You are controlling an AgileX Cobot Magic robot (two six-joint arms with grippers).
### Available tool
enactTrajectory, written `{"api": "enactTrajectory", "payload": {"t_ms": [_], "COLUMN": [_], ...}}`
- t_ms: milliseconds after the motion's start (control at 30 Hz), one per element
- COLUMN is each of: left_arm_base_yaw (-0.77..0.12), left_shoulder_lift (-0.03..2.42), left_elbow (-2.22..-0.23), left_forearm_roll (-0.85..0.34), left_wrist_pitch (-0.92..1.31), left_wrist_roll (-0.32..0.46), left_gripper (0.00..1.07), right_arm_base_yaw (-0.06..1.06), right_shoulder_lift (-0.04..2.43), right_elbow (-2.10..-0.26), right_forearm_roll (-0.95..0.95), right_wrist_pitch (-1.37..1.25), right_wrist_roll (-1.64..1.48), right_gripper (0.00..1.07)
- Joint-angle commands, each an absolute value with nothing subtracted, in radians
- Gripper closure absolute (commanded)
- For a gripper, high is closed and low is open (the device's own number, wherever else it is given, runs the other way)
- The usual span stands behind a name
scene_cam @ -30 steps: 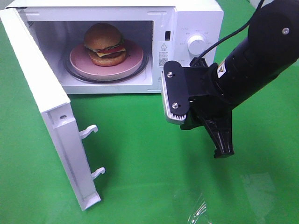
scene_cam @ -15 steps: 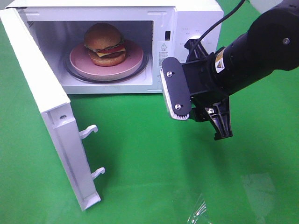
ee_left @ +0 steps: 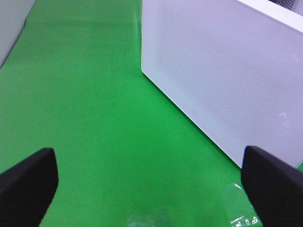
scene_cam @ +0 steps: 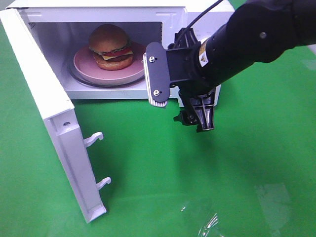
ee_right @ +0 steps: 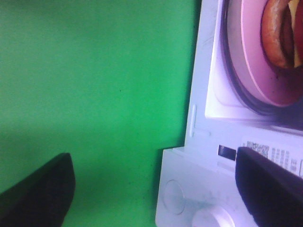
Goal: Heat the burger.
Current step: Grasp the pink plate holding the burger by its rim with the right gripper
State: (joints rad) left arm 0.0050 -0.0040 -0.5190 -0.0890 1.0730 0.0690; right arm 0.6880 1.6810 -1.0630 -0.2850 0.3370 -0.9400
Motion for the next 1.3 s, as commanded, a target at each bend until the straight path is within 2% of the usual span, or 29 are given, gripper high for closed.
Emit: {"api": "enactTrajectory", "payload": {"t_ms": [33,667,1300], "left_arm_base_yaw": [0.007,0.007,0.007], "left_shoulder_lift": [-0.021,-0.021,-0.021], "left_elbow": [-0.518,-0.518,-0.518], "left_forearm_roll": [-0.096,-0.096,-0.096], "left_wrist_pitch": [1.070,1.070,1.070], "left_wrist_roll": [0.064,0.064,0.064], "left_gripper": [0.10,0.10,0.10], "right_arm_base_yaw": [0.704,0.736,0.689], "right_shoulder_lift": [1.714,1.943,2.179], "right_elbow": [-1.097,-1.380,-1.628], "right_forearm_roll": [-0.310,-0.368,-0.358], "right_wrist_pitch": [0.337,0.327,0.319], "right_wrist_roll": [-0.930,-0.866,-0.844], "right_gripper": [0.18,0.21,0.23]}}
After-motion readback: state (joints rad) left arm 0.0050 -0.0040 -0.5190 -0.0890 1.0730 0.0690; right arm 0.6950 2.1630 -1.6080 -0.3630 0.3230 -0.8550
